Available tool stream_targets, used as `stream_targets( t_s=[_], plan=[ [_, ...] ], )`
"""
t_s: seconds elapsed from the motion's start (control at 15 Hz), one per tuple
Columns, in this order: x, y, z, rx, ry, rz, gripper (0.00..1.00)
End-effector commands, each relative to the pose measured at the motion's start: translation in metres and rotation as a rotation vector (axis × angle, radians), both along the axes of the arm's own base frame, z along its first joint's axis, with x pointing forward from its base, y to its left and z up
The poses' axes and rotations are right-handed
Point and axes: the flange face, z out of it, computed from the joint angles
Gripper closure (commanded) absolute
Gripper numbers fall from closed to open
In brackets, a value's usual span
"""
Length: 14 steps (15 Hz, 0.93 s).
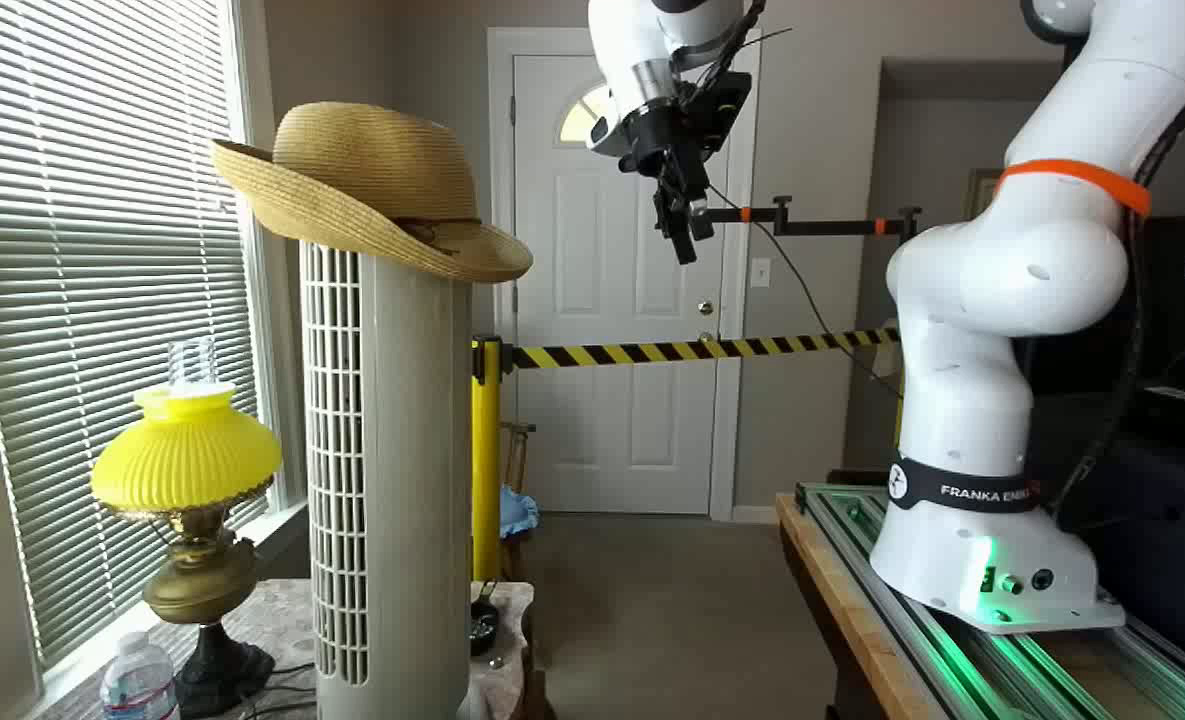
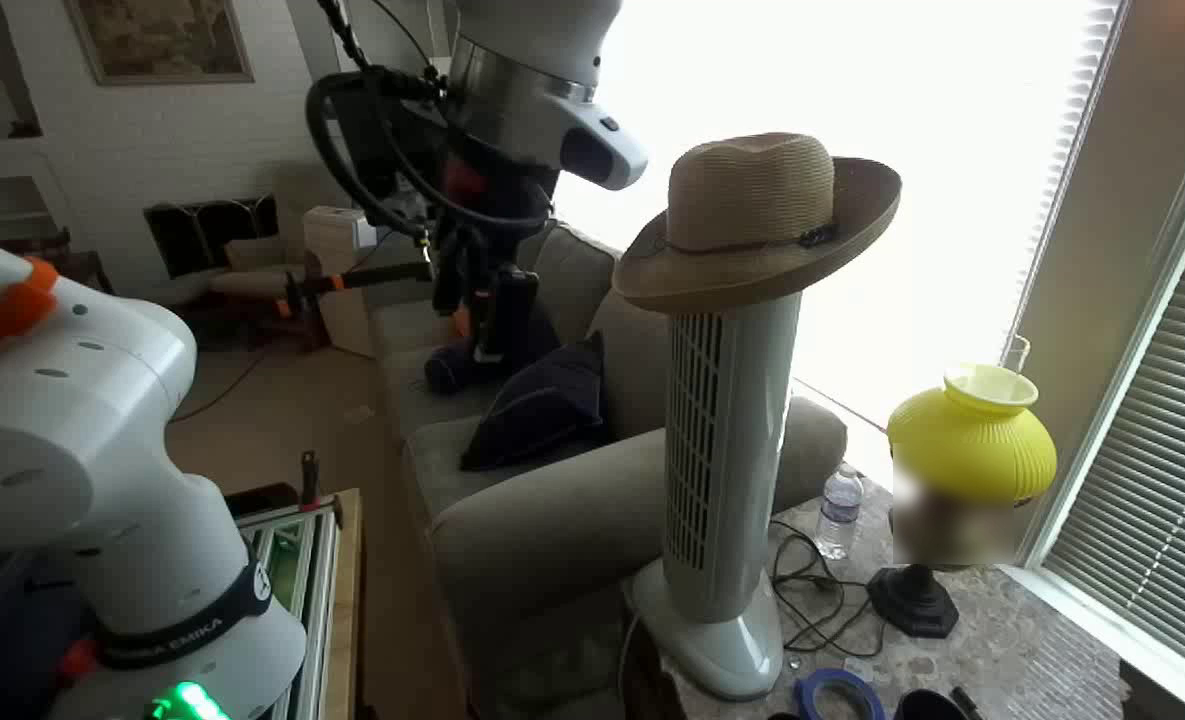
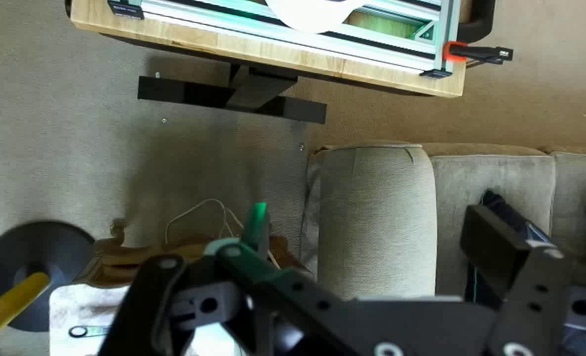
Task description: Pick up the hat and put it on the sofa
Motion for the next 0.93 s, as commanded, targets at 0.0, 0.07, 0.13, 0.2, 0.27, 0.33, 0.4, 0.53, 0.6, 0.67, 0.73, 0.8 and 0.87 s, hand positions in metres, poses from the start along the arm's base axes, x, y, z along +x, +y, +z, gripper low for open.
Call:
stream_targets(
  t_s=[0.0, 0.07, 0.13, 0.2, 0.27, 0.33, 0.4, 0.53, 0.6, 0.67, 0.73, 0.8, 0.87],
  plan=[
    [0.000, 0.000, 0.000, 0.000, 0.001, 0.000, 0.00],
    [0.000, 0.000, 0.000, 0.000, 0.001, 0.000, 0.00],
    [0.000, 0.000, 0.000, 0.000, 0.001, 0.000, 0.00],
    [0.000, 0.000, 0.000, 0.000, 0.001, 0.000, 0.00],
    [0.000, 0.000, 0.000, 0.000, 0.001, 0.000, 0.00],
    [0.000, 0.000, 0.000, 0.000, 0.001, 0.000, 0.00],
    [0.000, 0.000, 0.000, 0.000, 0.001, 0.000, 0.00],
    [0.009, -0.002, 0.010, -0.016, -0.042, -0.018, 0.00],
    [0.013, -0.003, 0.020, -0.017, -0.073, -0.020, 0.00],
    [0.019, -0.003, 0.037, -0.037, -0.130, -0.024, 0.00],
    [0.023, -0.003, 0.053, -0.034, -0.170, -0.026, 0.00],
    [0.027, -0.002, 0.069, -0.038, -0.211, -0.027, 0.00],
    [0.030, -0.001, 0.082, -0.044, -0.238, -0.026, 0.00]
  ],
)
